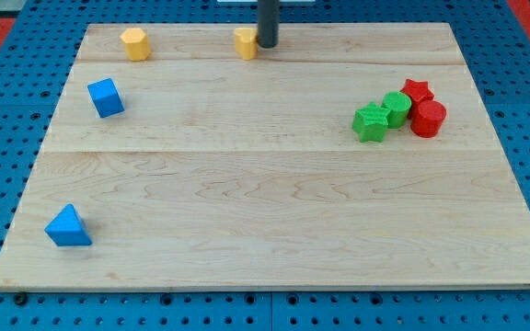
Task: Push the yellow hexagon into the blue cube
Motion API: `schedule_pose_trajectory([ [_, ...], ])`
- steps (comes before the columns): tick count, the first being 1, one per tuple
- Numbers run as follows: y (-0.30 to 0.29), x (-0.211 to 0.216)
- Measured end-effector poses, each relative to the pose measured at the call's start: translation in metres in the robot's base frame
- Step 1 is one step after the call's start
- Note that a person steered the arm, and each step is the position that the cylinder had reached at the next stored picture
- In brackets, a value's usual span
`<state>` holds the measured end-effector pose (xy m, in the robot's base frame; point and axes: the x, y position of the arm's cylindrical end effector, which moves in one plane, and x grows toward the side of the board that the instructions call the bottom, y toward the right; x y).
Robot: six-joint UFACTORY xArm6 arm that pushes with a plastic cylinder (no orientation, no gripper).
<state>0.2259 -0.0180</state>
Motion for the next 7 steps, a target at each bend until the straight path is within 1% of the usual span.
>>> schedule_pose_trajectory([
  [1, 0.001, -0.020],
  [2, -0.044, -0.025],
  [3, -0.078, -0.007],
  [4, -0.082, -0.002],
  [5, -0.100, -0.027],
  [6, -0.142, -0.034],
  [7, -0.158, -0.006],
])
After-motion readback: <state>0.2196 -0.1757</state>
